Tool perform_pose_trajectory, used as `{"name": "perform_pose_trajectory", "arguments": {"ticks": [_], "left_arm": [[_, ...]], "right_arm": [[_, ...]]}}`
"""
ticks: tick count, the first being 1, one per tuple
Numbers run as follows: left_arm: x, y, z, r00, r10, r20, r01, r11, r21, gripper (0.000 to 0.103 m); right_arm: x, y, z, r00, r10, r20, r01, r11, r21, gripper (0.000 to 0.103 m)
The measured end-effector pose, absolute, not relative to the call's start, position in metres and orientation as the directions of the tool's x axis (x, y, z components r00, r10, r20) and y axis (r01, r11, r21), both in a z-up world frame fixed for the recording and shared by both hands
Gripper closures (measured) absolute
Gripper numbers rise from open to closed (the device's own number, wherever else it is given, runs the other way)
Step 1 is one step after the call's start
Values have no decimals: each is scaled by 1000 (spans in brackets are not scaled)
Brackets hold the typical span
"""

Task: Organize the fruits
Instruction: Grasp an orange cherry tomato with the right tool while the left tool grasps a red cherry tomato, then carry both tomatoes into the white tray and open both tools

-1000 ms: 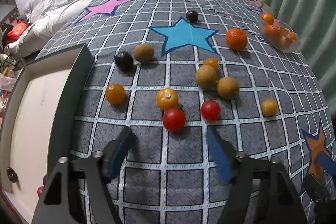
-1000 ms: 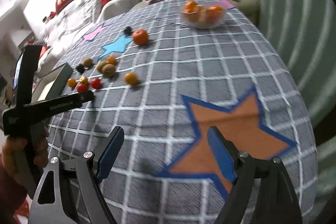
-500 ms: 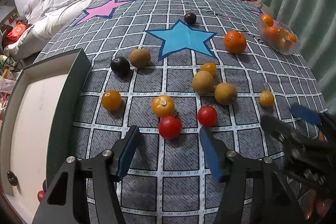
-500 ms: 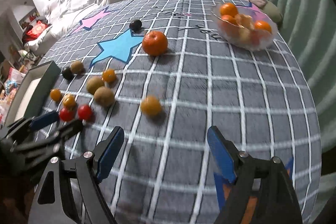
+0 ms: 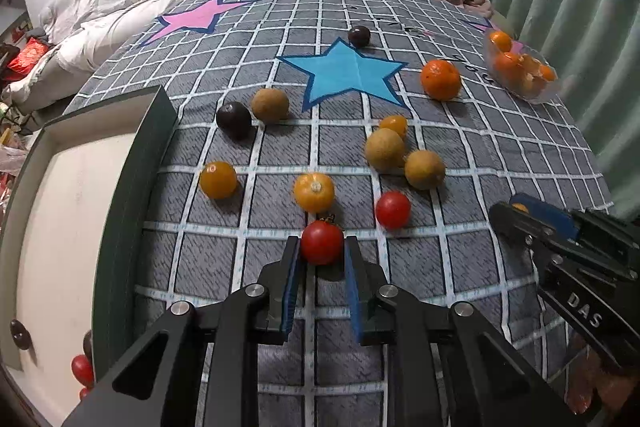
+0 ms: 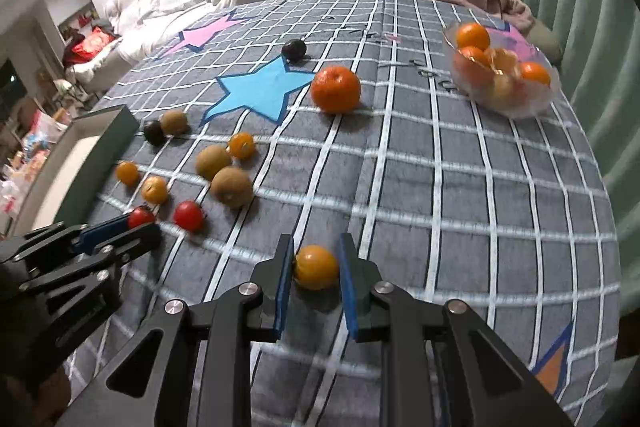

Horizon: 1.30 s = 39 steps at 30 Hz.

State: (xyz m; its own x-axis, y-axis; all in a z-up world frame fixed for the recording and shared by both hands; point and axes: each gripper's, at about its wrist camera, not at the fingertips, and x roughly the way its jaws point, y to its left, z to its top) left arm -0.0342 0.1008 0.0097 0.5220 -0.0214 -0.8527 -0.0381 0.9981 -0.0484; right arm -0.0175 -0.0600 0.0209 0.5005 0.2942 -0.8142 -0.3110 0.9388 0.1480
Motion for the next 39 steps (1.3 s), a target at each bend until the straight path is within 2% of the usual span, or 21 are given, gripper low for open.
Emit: {"name": "perform_pose_trajectory", "arguments": {"ticks": [9, 23, 32, 39], "left_arm": [[-68, 105, 11, 506, -47, -861, -24, 997, -68, 80], [-110, 112, 25, 521, -78, -850, 11, 996, -84, 80], [-128, 135, 54, 578, -100, -810, 8, 993, -118, 80], [-137, 182, 66, 606, -61, -793, -62, 990, -123, 80]], "right_arm": [[-56, -76, 19, 462, 369, -807, -288, 923, 257, 79], [-95, -76, 28, 446, 383, -809, -273, 919, 285, 79], [-99, -44, 55, 448, 417, -791, -322, 900, 292, 79], [-96, 1, 73, 430, 452, -782, -388, 874, 292, 79]]}}
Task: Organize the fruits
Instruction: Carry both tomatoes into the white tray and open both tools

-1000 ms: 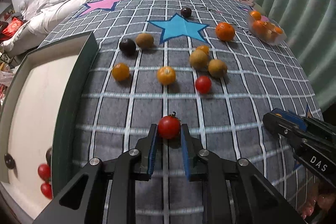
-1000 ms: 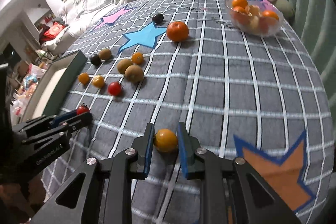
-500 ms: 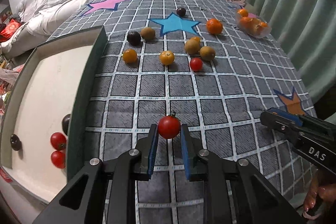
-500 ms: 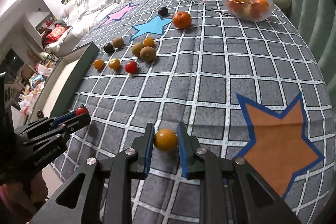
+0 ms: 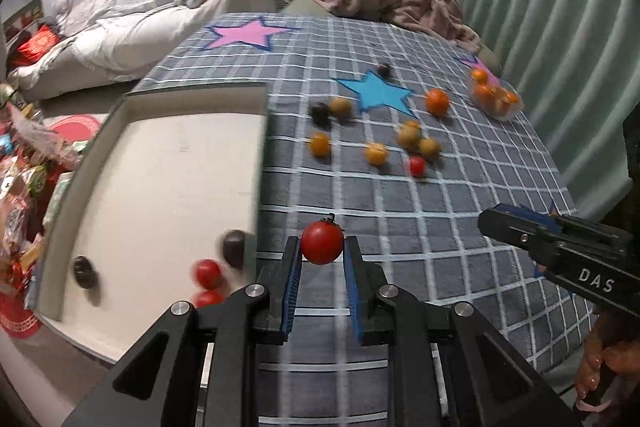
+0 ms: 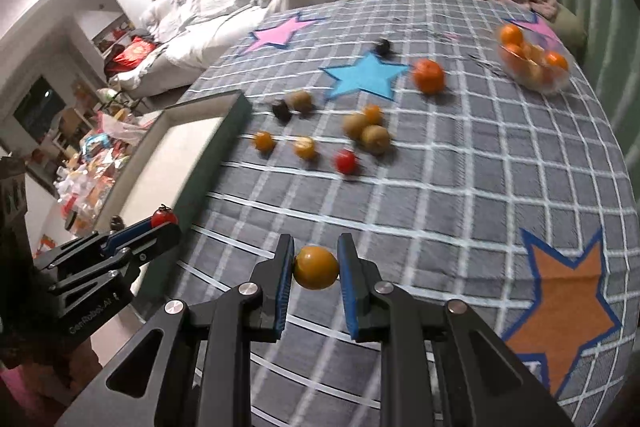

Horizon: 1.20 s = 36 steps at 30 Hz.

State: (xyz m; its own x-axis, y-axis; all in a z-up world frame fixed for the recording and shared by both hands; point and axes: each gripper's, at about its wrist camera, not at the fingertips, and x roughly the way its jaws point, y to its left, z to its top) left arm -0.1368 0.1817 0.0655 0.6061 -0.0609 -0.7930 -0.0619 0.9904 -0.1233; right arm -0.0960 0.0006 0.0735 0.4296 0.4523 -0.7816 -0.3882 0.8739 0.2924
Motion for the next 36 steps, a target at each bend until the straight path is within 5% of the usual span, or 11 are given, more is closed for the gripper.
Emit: {"name": "perform_pose_trajectory", "arguments": {"ticks": [15, 36], "left_arm": [[-135, 290, 56, 596, 75, -800, -244, 965, -91, 80], [-105, 313, 14, 489, 131, -862, -304, 952, -28, 80]], "right_arm": [[-83, 130, 85, 334, 518, -788, -552, 785, 282, 79], [-53, 208, 38, 281, 422, -862, -604, 776, 184, 79]]}}
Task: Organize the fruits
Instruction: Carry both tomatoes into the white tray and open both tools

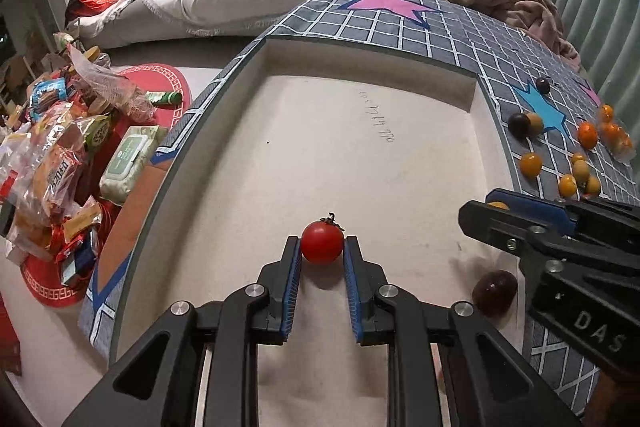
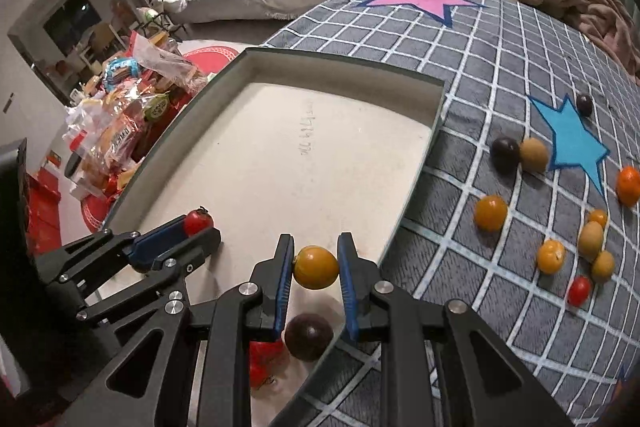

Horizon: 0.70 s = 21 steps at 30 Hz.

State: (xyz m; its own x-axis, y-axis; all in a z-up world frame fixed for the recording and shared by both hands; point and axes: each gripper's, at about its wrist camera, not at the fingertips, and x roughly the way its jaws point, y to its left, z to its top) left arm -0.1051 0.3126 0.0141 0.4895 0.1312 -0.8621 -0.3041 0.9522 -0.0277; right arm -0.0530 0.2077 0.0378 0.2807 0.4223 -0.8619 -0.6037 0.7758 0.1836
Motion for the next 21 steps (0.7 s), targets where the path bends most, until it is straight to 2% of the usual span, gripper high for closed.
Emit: {"name": "perform_pose_trajectory", "arguments": {"ticks": [8, 13, 14, 15, 16, 17, 19, 21], "left_arm": [[-104, 311, 13, 484, 156, -861, -310, 951, -2, 80], [-104, 311, 13, 479, 159, -864, -311, 950, 3, 79], [-104, 311, 13, 477, 160, -864, -312, 950, 3, 77], [-104, 311, 13, 474, 163, -865, -314, 949, 7, 54], [-105, 311, 14, 476, 166, -864, -319, 948, 7, 21], [-108, 311, 16, 491, 180, -852, -330, 944, 9, 14], [-112, 310, 20, 514, 191, -836, -333, 943, 11, 13], [-111, 309, 19, 501, 179, -847, -327, 945, 6, 13]], "right_arm": [[-53, 217, 30, 270, 390, -880, -624, 767, 149, 78], [-54, 215, 37, 278, 405, -871, -627, 764, 155, 66], [-54, 214, 39, 271, 419, -867, -627, 760, 171, 59], [-55, 213, 40, 272, 423, -865, -625, 761, 175, 48], [-55, 212, 43, 275, 430, -860, -625, 759, 179, 44], [-57, 212, 45, 277, 434, -857, -627, 758, 181, 41], [-59, 210, 49, 286, 441, -851, -631, 755, 179, 38], [-61, 207, 54, 290, 447, -846, -631, 754, 182, 30]]}}
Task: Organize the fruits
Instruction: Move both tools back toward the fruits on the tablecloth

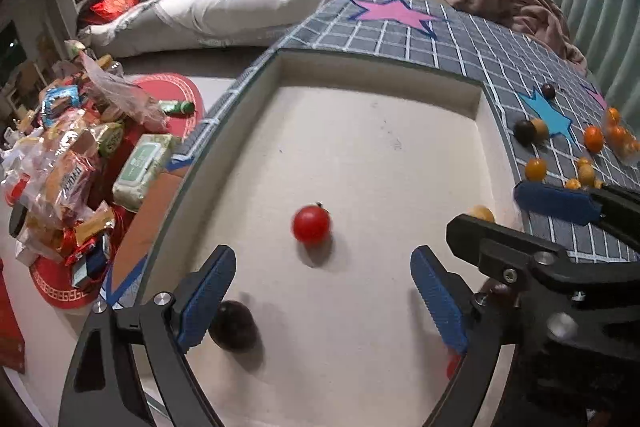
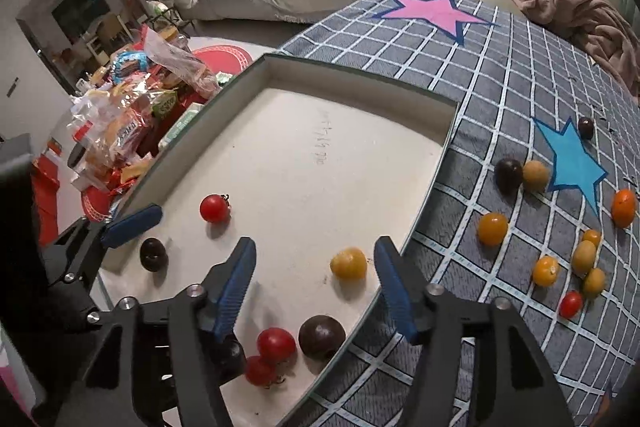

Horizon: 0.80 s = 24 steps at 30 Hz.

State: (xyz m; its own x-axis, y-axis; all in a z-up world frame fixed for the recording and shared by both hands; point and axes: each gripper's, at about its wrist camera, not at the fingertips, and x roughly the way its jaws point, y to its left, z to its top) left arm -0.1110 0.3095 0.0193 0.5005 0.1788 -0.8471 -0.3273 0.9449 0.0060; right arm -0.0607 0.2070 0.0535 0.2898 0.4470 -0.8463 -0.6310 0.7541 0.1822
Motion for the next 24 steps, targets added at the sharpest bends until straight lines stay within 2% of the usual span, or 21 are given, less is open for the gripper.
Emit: {"name": "perform_pose_trajectory", "arguments": {"ticks": [2, 5, 8, 14, 24], "left_arm": [[-112, 310, 20, 497, 183, -848, -332, 943, 9, 13], [-115, 308, 25, 501, 175, -847, -330, 944, 0, 13], [-117, 299, 32, 513, 176, -840, -312, 950, 8, 13], [-115, 265, 52, 556, 131, -821, -234, 972, -3, 13], [-90, 173, 62, 574, 55, -817, -33, 999, 43, 13]], "right_arm": [[-62, 201, 59, 301, 455, -838, -627, 756, 185, 22], [-63, 186, 66, 335, 448, -829, -609, 774, 172, 17], [-60, 163, 66, 355, 419, -836, -567, 807, 164, 0], [-55, 100, 63, 396, 391, -831, -488, 856, 170, 0], [-36, -10, 41, 469, 216, -857, -294, 953, 79, 0]]}}
